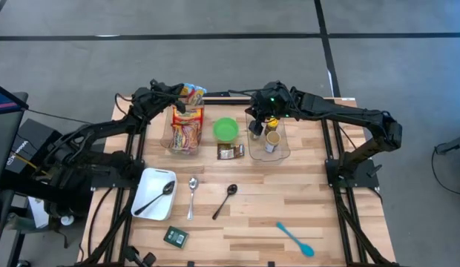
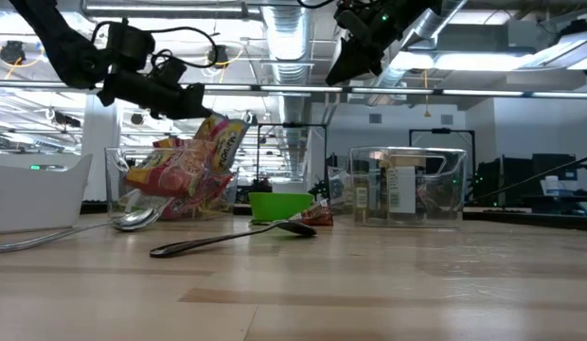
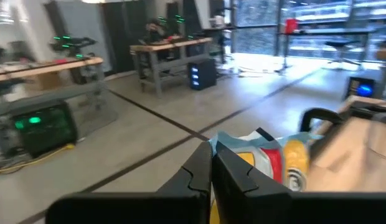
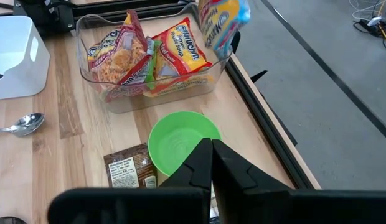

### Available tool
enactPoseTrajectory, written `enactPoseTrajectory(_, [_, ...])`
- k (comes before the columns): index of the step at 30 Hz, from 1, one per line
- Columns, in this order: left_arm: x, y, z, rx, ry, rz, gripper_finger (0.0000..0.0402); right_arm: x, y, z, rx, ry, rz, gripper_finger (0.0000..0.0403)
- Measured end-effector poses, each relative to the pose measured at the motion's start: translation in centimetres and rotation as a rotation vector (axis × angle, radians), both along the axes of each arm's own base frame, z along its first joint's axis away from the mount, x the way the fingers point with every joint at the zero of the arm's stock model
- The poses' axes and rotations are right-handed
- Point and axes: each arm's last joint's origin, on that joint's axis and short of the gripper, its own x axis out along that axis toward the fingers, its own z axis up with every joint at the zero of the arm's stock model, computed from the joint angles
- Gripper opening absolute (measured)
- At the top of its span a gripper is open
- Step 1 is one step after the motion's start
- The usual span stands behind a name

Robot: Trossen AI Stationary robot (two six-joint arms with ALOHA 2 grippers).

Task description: Pick & Place Food Item

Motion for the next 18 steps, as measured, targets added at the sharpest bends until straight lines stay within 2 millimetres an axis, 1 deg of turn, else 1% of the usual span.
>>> enactPoseTrajectory(3, [0.2, -0.3, -0.1, -0.015, 0.009, -0.054, 0.0, 0.0, 0.0, 0.0, -0.015, 0.006, 0.012, 0.0001])
enactPoseTrajectory(6, [0.2, -0.3, 0.0, -0.014, 0.009, -0.053, 0.0, 0.1, 0.1, 0.1, -0.044, 0.003, 0.035, 0.0001])
enactPoseTrajectory(18, [0.0, -0.4, -1.2, -0.12, 0.084, -0.037, 0.0, 0.6, 1.2, 0.2, -0.047, -0.009, 0.073, 0.0001])
